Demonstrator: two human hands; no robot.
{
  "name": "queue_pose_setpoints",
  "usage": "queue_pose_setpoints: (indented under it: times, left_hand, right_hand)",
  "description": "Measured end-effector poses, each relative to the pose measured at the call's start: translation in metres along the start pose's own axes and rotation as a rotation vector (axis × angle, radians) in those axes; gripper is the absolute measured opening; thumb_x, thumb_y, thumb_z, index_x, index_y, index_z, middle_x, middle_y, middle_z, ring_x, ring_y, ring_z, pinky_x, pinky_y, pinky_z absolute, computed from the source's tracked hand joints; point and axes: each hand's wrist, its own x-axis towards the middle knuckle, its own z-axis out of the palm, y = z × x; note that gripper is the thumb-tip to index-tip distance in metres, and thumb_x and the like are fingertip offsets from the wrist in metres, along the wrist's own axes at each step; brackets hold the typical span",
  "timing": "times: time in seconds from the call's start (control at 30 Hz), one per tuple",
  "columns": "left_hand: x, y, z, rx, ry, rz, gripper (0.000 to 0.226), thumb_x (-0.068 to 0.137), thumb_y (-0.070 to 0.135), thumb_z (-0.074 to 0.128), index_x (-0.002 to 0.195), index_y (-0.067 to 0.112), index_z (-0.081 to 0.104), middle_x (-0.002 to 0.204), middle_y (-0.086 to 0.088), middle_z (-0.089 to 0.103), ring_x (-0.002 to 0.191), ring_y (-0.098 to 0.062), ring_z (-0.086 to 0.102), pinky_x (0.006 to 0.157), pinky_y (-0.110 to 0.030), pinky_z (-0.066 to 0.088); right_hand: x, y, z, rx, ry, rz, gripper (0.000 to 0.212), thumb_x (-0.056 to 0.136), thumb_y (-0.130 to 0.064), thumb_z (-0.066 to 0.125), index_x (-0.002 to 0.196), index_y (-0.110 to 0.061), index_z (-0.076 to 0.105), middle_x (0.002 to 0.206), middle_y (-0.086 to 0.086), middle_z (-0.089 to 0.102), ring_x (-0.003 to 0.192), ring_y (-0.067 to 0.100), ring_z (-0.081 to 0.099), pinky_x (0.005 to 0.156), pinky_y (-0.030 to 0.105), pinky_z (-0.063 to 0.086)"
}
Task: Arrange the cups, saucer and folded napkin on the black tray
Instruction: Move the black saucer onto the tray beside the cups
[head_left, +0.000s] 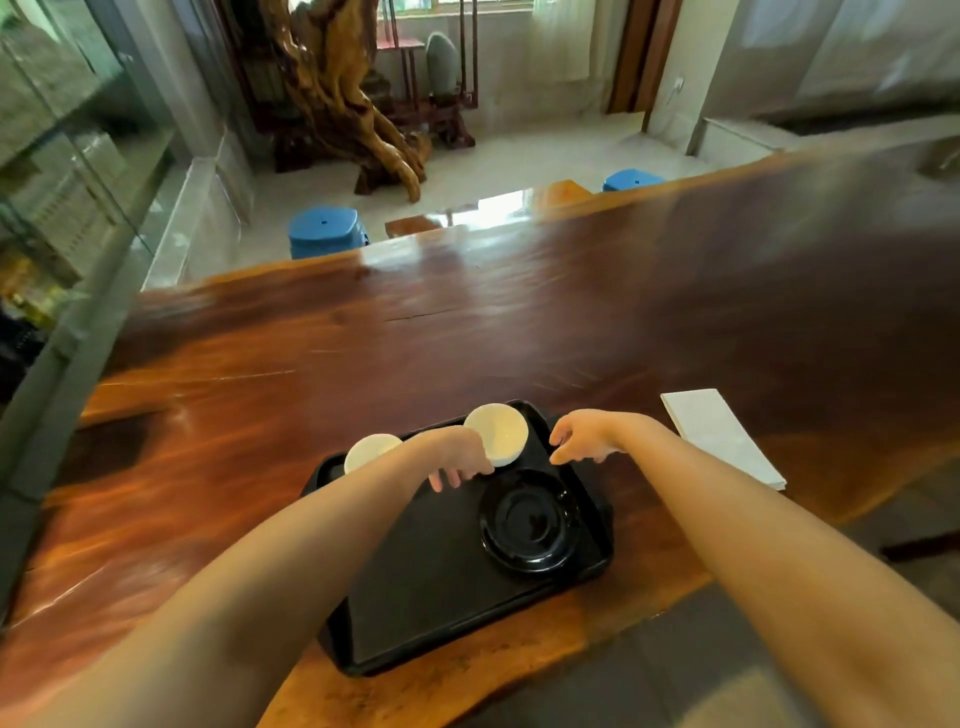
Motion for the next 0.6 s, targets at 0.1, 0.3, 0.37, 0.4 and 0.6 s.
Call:
queue_pose_setpoints:
  times: [0.1, 0.3, 0.37, 0.4, 0.6]
  left_hand:
    - [-0.005, 0.011, -0.002, 0.009, 0.002, 0.026, 0.045, 0.096, 0.033, 0.04, 0.135, 0.011, 0.047, 0.133, -0.007, 0.057, 0.116, -0.024, 0.059, 0.086, -0.033, 0.055]
    - [0.001, 0.048, 0.004, 0.021, -0.017, 0.062, 0.049, 0.095, 0.035, 0.041, 0.138, 0.01, 0.042, 0.13, -0.008, 0.057, 0.113, -0.025, 0.06, 0.094, -0.039, 0.052]
    - [0.005, 0.066, 0.006, 0.016, 0.005, 0.085, 0.047, 0.095, 0.033, 0.041, 0.135, 0.009, 0.044, 0.129, -0.007, 0.058, 0.109, -0.023, 0.062, 0.093, -0.039, 0.053]
    - [0.007, 0.076, 0.007, 0.017, 0.019, 0.093, 0.046, 0.095, 0.033, 0.042, 0.134, 0.01, 0.045, 0.128, -0.007, 0.059, 0.108, -0.023, 0.062, 0.093, -0.039, 0.053]
    - [0.015, 0.148, 0.017, -0.061, 0.047, 0.166, 0.046, 0.099, 0.028, 0.039, 0.14, 0.008, 0.038, 0.133, -0.011, 0.055, 0.113, -0.025, 0.059, 0.094, -0.041, 0.052]
  right_hand:
    - [-0.005, 0.007, -0.001, 0.006, 0.023, -0.003, 0.049, 0.093, -0.023, 0.055, 0.138, -0.009, 0.042, 0.138, 0.011, 0.049, 0.119, 0.025, 0.054, 0.099, 0.042, 0.048]
    - [-0.019, 0.047, -0.012, 0.026, 0.089, 0.007, 0.045, 0.093, -0.023, 0.054, 0.135, -0.009, 0.045, 0.131, 0.013, 0.053, 0.105, 0.02, 0.057, 0.094, 0.036, 0.051]
    - [-0.023, 0.065, -0.019, 0.033, 0.101, 0.02, 0.044, 0.092, -0.023, 0.055, 0.134, -0.01, 0.046, 0.129, 0.012, 0.054, 0.1, 0.018, 0.056, 0.093, 0.035, 0.052]
    - [-0.025, 0.074, -0.023, 0.034, 0.098, 0.028, 0.044, 0.092, -0.023, 0.054, 0.134, -0.01, 0.046, 0.129, 0.012, 0.055, 0.102, 0.018, 0.057, 0.094, 0.036, 0.052]
    - [-0.027, 0.139, -0.052, 0.005, 0.057, 0.034, 0.044, 0.093, -0.023, 0.053, 0.134, -0.01, 0.046, 0.129, 0.011, 0.056, 0.114, 0.023, 0.058, 0.095, 0.035, 0.05]
